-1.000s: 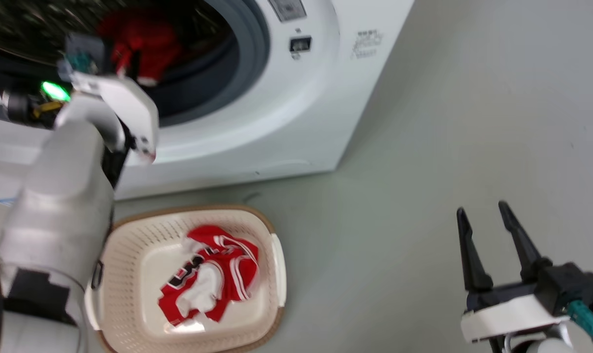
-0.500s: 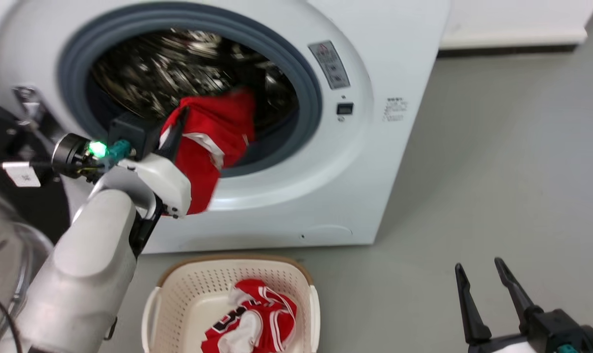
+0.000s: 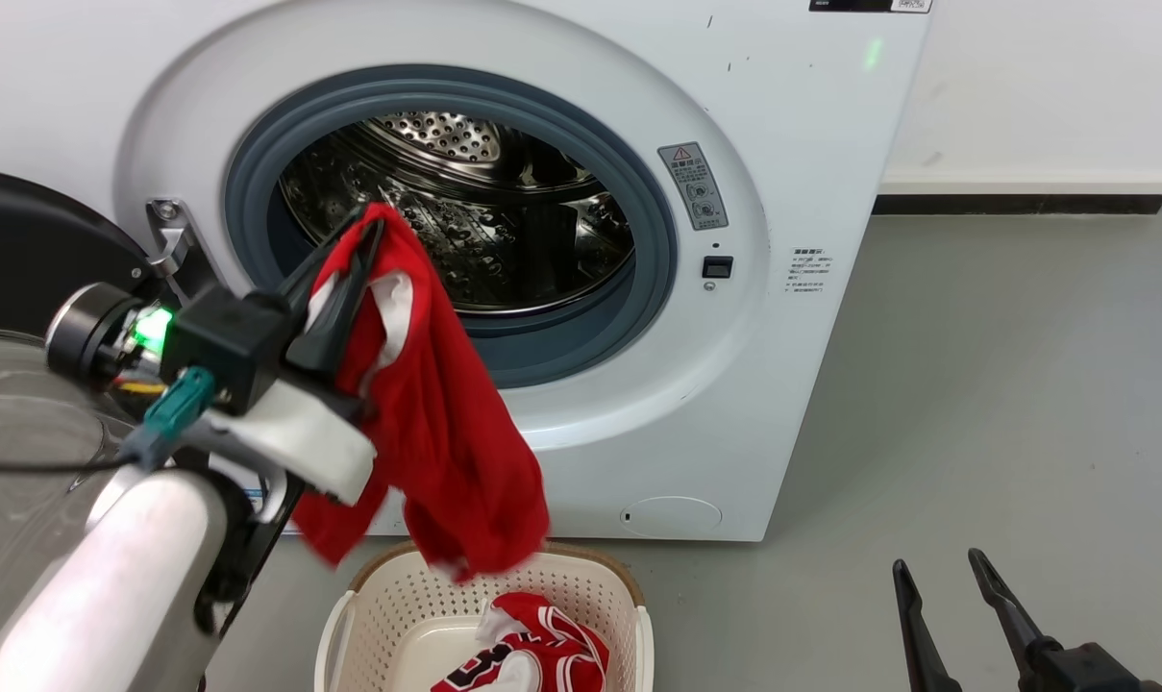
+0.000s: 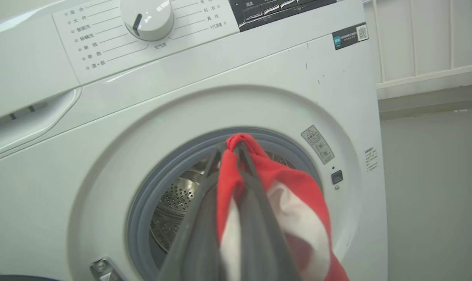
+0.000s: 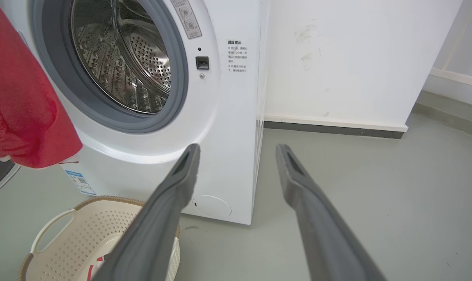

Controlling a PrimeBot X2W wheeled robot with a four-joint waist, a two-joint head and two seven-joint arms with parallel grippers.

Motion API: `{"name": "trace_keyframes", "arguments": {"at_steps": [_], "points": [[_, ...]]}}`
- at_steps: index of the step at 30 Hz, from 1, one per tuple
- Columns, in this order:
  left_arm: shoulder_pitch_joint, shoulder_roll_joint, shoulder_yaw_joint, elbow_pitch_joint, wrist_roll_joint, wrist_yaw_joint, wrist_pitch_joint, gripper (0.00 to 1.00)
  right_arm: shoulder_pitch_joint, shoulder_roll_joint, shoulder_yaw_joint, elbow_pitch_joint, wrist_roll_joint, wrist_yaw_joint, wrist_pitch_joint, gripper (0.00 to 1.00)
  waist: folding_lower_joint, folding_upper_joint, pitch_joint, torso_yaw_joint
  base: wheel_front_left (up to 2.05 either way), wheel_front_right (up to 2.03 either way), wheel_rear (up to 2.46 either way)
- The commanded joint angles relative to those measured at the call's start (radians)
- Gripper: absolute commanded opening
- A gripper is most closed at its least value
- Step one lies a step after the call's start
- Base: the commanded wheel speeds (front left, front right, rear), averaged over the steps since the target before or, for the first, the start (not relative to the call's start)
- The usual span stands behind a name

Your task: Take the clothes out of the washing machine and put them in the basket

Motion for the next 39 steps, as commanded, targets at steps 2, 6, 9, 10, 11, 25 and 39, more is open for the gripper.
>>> {"name": "trace_keyframes", "arguments": {"at_steps": [2, 6, 9, 10, 11, 25, 39], "points": [[0.045, 0.02, 0.003, -0.073, -0.001, 0.021, 0.028, 0.0, 0.017, 0.0, 0.0, 0.001, 0.008, -0.001, -0.002, 1.0, 0.0001, -0.0001, 0.002, 0.004, 0.0, 0.0, 0.0], [0.11, 0.044, -0.007, -0.157, -0.008, 0.039, 0.066, 0.0, 0.012, 0.0, 0.002, 0.004, 0.01, -0.001, -0.002, 1.0, 0.0001, -0.0001, 0.009, 0.009, 0.0, 0.0, 0.0], [0.159, 0.045, -0.03, -0.186, -0.019, 0.04, 0.083, 0.0, 0.009, 0.0, 0.001, 0.002, 0.009, -0.001, -0.002, 1.0, 0.0001, -0.0001, 0.019, 0.01, 0.0, 0.0, 0.0], [0.172, 0.049, -0.039, -0.189, -0.017, 0.037, 0.089, 0.0, 0.006, 0.0, 0.0, 0.001, 0.007, -0.001, -0.002, 1.0, 0.0001, -0.0001, 0.027, 0.01, 0.0, 0.0, 0.0], [0.186, 0.05, -0.05, -0.186, -0.017, 0.034, 0.091, 0.0, 0.0, 0.0, -0.001, -0.001, 0.005, -0.001, -0.002, 1.0, 0.0001, -0.0001, 0.036, 0.008, 0.0, 0.0, 0.0], [0.19, -0.034, -0.153, 0.165, -0.038, -0.043, 0.023, 0.0, -0.156, 0.0, -0.001, -0.031, -0.019, -0.001, -0.002, 1.0, 0.0001, -0.0001, 0.31, -0.078, 0.0, 0.0, 0.0], [-0.134, -0.163, -0.273, 0.915, 0.026, -0.165, -0.005, 0.0, -0.325, 0.001, -0.001, -0.068, 0.035, -0.001, -0.002, 1.0, 0.0001, -0.0001, 0.667, -0.22, 0.0, 0.0, 0.0]]}}
